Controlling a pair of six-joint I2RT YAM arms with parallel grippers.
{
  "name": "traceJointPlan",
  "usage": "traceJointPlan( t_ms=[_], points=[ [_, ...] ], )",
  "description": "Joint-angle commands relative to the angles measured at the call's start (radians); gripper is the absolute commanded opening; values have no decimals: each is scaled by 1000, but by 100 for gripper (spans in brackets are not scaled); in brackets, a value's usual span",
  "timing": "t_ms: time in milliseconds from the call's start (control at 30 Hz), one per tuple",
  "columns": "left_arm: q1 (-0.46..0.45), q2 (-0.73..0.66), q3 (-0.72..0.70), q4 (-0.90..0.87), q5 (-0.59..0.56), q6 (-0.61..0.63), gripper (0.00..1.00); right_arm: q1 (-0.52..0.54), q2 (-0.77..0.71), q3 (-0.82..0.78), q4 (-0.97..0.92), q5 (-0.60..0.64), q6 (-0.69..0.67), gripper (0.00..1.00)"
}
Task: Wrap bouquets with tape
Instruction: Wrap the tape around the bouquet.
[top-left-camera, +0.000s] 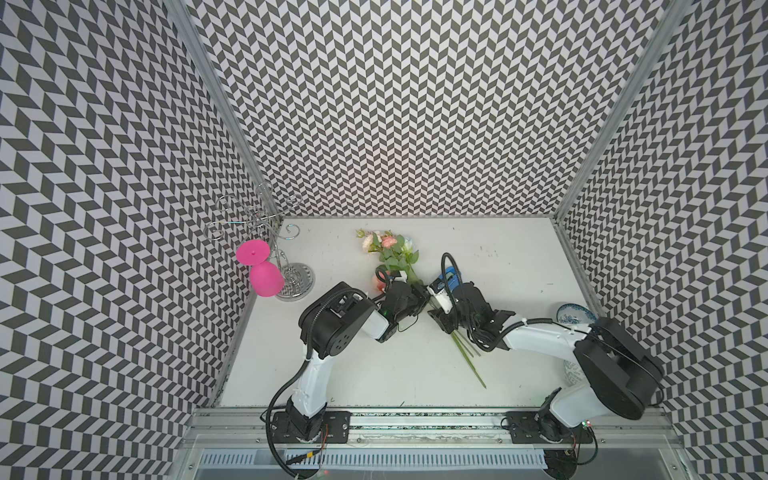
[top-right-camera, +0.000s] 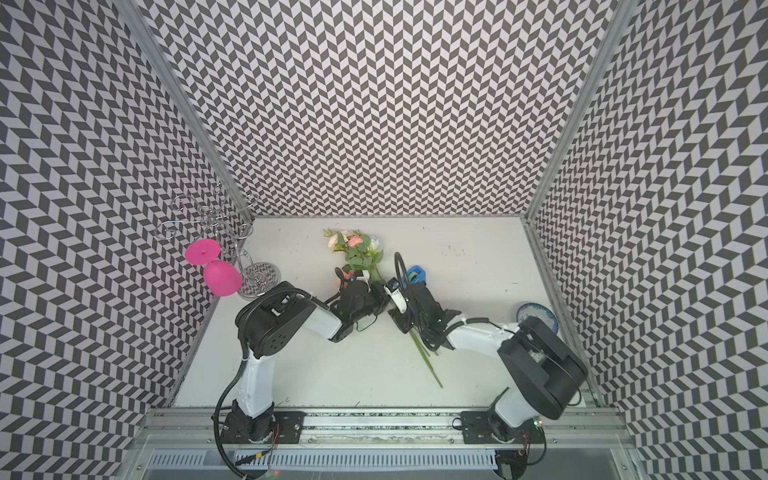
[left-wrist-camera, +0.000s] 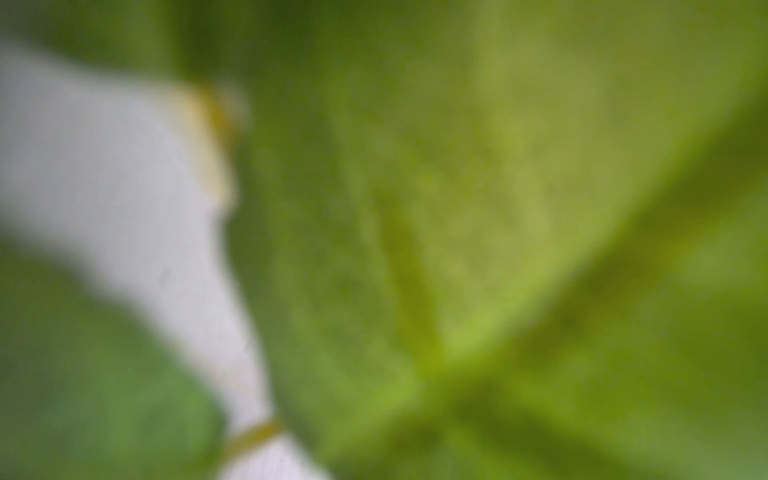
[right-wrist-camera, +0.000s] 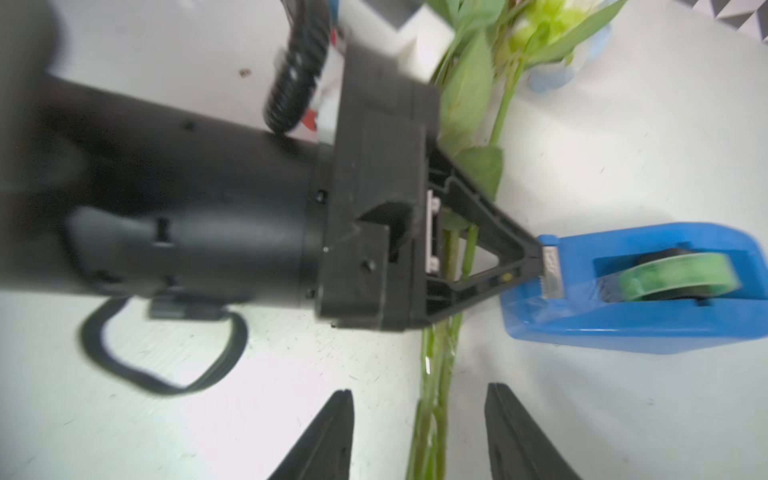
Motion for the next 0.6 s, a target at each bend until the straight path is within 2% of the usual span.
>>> traceJointPlan(
  t_ms=[0,67,200,367,567],
  points=[
    [9,1,-3,103,24,15,0,-94,-89,-40,49,-268,89,63],
    [7,8,-14,163,31,12,0,-154,-105,-69,99,-385,163,68],
    [6,23,-33,242,38,0,0,-252,-40,-73,120,-562,254,67],
    [-1,68,-43,391,53,-45,0,-289,20,-82,201,-655,330,66],
    [-17,83,-36,446,61,-72,0,-331,117,-50,255,-771,383,67]
  ],
)
